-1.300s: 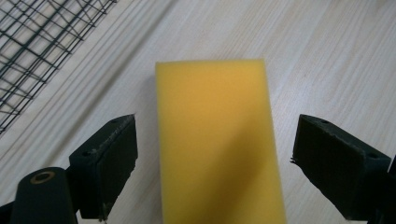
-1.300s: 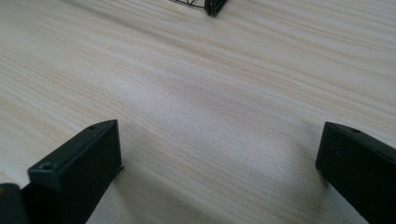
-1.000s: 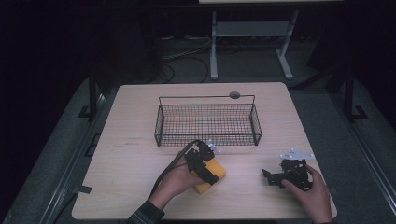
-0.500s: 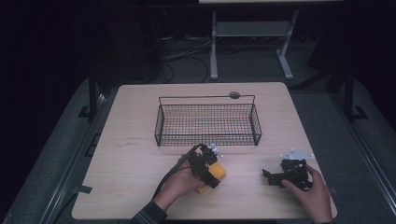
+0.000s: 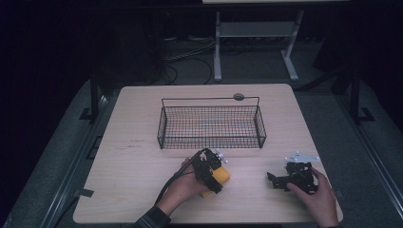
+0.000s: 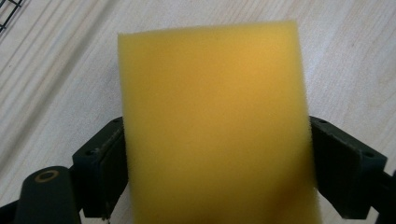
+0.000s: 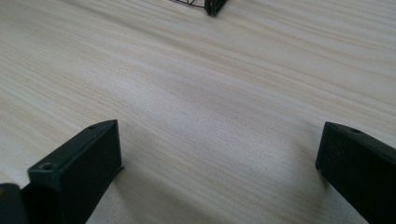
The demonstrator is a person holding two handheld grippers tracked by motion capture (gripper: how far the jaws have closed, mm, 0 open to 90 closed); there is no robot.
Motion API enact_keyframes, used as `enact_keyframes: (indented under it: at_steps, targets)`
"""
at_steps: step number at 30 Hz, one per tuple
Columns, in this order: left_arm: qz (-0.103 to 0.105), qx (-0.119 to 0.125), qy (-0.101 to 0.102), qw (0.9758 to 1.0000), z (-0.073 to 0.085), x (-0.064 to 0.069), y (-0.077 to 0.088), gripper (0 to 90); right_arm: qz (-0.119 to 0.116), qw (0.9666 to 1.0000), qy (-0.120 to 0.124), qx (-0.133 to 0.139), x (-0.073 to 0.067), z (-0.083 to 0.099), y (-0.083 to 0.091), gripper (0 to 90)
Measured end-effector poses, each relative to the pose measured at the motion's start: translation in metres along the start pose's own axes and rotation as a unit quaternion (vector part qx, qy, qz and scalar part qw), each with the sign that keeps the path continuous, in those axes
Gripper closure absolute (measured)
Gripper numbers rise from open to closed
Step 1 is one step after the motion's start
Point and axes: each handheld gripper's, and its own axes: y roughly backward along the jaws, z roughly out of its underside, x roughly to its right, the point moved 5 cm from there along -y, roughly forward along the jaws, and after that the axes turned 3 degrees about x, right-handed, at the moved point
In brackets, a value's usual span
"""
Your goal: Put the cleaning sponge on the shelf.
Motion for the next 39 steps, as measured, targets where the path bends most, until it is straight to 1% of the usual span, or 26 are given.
enact_keyframes:
  at_steps: [2, 5, 13, 20, 22, 32, 37, 39]
  targets:
    - [-0.001, 0.0, -0.001, 1.0, 0.0, 0.0, 0.0, 15.5, 0.0, 1.0, 0.0, 0.0, 0.0, 0.0, 0.0, 0.0]
    - [-0.002, 0.001, -0.003, 1.0, 0.0, 0.0, 0.001, 19.2, 0.0, 1.0, 0.0, 0.0, 0.0, 0.0, 0.0, 0.0]
    - [-0.003, -0.002, -0.009, 1.0, 0.001, 0.001, 0.002, 20.5, 0.0, 1.0, 0.0, 0.0, 0.0, 0.0, 0.0, 0.0]
    - [0.0, -0.001, -0.008, 1.0, 0.001, 0.002, 0.004, 21.6, 0.0, 1.0, 0.0, 0.0, 0.0, 0.0, 0.0, 0.0]
    - [0.0, -0.002, -0.01, 0.9999, 0.001, 0.002, 0.005, 21.7, 0.0, 1.0, 0.0, 0.0, 0.0, 0.0, 0.0, 0.0]
    - [0.007, 0.005, -0.007, 0.9999, 0.001, -0.001, 0.013, 21.8, 0.0, 1.0, -0.001, 0.0, 0.0, 0.0, 0.0, 0.0]
    - [0.01, 0.009, -0.01, 0.9999, -0.001, -0.001, 0.019, 21.8, 0.0, 1.0, -0.001, 0.0, 0.0, 0.0, 0.0, 0.0]
    - [0.011, 0.011, -0.008, 0.9998, -0.001, -0.001, 0.022, 21.9, 0.0, 1.0, -0.001, 0.0, 0.0, 0.0, 0.0, 0.0]
